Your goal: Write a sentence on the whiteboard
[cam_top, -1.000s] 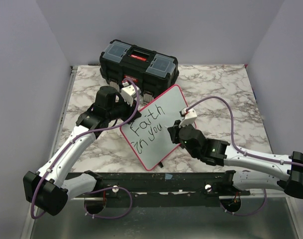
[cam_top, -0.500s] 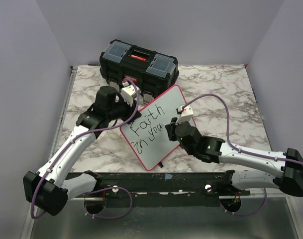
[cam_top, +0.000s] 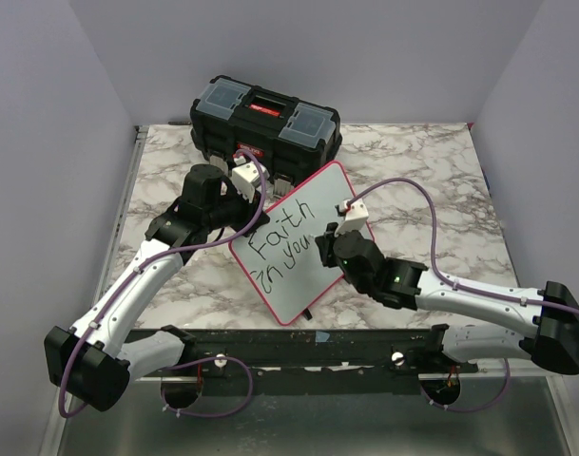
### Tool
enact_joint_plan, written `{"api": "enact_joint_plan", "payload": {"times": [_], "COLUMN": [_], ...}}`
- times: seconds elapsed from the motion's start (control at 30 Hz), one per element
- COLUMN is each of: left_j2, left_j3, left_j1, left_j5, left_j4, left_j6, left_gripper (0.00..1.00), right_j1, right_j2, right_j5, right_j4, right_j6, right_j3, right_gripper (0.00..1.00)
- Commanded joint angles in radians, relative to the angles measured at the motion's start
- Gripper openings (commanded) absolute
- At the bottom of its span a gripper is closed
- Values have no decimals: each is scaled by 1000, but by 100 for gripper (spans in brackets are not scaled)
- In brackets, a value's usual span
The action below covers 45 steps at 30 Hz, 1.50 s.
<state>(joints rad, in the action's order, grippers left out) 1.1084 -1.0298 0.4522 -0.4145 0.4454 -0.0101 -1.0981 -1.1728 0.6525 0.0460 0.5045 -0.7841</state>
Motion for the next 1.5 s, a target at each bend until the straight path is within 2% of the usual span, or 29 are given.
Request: {"api": "enact_joint_plan", "payload": {"times": [0.0, 0.33, 0.57, 1.47], "left_j2": [-21, -22, -22, -24], "left_j3": [-3, -4, -3, -3], "left_j1": [6, 6, 6, 6], "left_j5": [21, 20, 20, 24], "left_j4": [-18, -16, -16, -15], "left_j6": [-44, -43, -44, -45], "left_gripper": [0, 0, 0, 0], "right_j1": [17, 29, 28, 28], "right_j2": [-14, -17, -28, -6], "right_j5": [8, 23, -53, -49], "right_j4": [4, 23, 11, 44], "right_j6": [7, -9, -45, 21], "right_j3": [-24, -58, -82, 6], "right_gripper": [1, 1, 1, 1]}}
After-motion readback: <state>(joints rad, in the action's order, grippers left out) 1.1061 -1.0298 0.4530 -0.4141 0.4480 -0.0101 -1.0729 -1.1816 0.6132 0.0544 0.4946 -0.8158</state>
